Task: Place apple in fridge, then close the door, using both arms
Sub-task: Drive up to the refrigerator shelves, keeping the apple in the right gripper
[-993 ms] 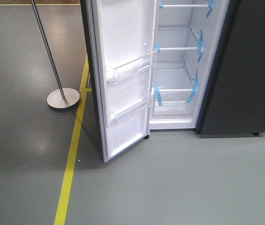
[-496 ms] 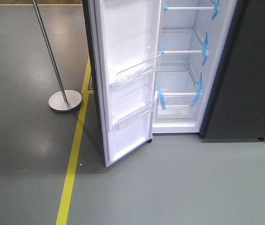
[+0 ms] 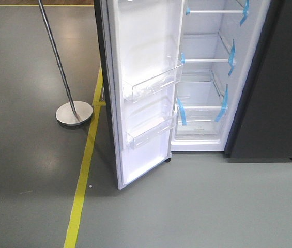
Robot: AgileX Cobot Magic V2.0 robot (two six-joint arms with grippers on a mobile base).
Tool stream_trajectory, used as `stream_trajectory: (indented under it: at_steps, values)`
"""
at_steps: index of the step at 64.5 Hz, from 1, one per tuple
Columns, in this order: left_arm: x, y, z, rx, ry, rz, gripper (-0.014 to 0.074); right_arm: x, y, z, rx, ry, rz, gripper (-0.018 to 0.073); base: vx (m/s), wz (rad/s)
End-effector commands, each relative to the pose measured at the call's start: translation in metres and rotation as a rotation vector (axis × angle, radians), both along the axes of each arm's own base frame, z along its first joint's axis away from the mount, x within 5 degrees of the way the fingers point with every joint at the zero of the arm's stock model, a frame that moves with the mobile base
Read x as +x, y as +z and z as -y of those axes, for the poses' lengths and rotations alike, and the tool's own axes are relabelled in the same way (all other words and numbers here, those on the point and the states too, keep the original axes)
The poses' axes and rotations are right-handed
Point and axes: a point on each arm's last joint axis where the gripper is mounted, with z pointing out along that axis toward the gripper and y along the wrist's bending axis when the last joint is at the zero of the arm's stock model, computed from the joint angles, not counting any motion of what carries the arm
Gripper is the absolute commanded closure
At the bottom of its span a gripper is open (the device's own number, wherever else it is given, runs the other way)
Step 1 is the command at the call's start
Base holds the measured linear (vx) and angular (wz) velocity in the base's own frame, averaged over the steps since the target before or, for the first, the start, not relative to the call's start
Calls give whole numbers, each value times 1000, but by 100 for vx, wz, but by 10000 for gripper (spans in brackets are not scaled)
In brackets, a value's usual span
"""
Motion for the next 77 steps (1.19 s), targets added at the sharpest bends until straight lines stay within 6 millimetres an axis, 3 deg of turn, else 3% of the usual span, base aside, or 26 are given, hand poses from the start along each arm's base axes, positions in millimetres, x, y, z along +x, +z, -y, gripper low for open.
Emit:
stream_trajectory:
  at_steps: [1,77]
  values:
    - [0,1,0,-10,-2,67,602,2,16,2,-1,-32,99,334,7,2]
    - [0,1,0,-10,-2,67,602,2,16,2,0,-32,100,334,9,1]
